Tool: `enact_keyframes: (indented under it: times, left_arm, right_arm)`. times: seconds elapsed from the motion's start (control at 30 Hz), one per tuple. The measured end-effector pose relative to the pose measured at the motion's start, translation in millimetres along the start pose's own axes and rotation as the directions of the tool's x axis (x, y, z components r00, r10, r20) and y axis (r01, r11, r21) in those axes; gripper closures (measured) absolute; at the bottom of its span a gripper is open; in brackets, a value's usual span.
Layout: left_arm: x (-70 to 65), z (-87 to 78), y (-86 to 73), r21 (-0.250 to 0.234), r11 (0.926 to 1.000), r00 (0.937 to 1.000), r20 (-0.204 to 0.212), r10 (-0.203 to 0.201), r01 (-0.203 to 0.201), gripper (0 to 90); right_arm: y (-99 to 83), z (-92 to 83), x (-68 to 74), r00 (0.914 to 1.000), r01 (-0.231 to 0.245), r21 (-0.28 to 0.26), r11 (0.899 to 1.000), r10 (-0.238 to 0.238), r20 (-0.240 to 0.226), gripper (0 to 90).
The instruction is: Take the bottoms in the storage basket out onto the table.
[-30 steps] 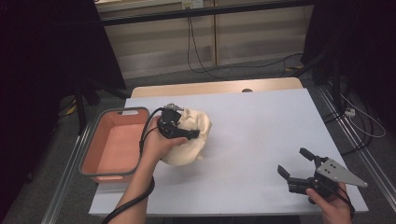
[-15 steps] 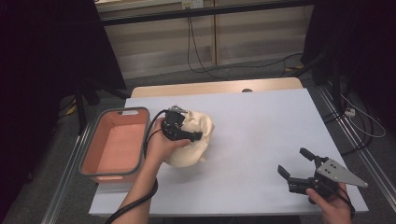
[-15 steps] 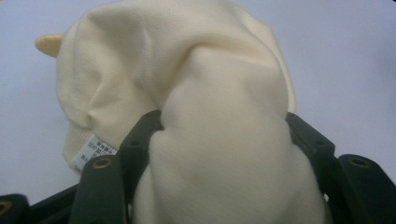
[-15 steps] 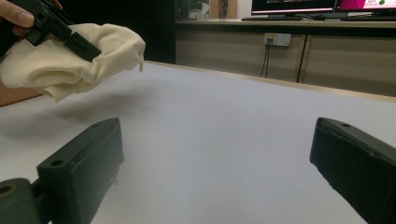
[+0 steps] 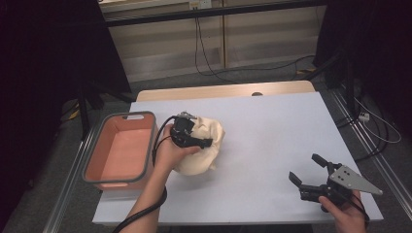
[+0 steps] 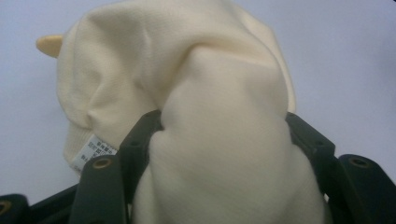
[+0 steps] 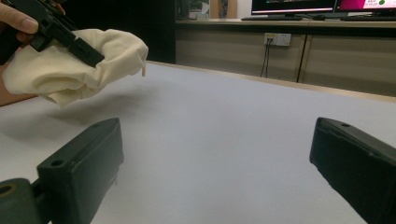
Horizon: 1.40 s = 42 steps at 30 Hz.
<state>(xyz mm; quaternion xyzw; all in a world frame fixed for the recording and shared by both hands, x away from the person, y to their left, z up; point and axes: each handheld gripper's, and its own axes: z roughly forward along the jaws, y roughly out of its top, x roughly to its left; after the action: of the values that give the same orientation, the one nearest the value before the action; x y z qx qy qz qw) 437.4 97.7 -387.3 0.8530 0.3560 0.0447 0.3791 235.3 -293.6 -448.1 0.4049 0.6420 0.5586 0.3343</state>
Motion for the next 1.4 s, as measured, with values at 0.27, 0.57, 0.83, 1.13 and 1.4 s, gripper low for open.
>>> enact_keyframes:
  times: [0.27,0.57,0.83,1.13,1.4]
  left_arm:
    - [0.3,3.2,-2.1,0.004,1.0000,1.0000,0.001,-0.002,0.002,37.9]
    - [0.1,8.1,-5.2,0.004,1.0000,1.0000,0.004,-0.009,0.009,37.8]
    - [-0.4,11.8,-6.3,0.006,0.9999,0.9999,0.005,-0.014,0.014,37.5]
    - [0.6,15.7,-8.6,0.007,0.9998,0.9998,0.006,-0.017,0.017,37.5]
    - [0.8,19.1,-10.3,0.010,0.9997,0.9998,-0.004,-0.020,0.020,37.5]
  right_arm:
    - [0.1,-0.3,0.2,1.0000,0.000,0.001,1.000,0.000,-0.002,2.8]
    - [-0.1,0.1,0.2,1.0000,-0.005,0.002,1.000,0.005,0.001,2.8]
    - [-0.3,-0.2,-0.5,1.0000,-0.002,0.002,1.000,0.002,0.000,2.9]
    - [-0.2,-0.3,-0.7,1.0000,-0.001,0.003,1.000,0.001,0.001,2.9]
    - [-0.4,0.3,0.0,1.0000,-0.004,0.004,1.000,0.004,-0.002,3.0]
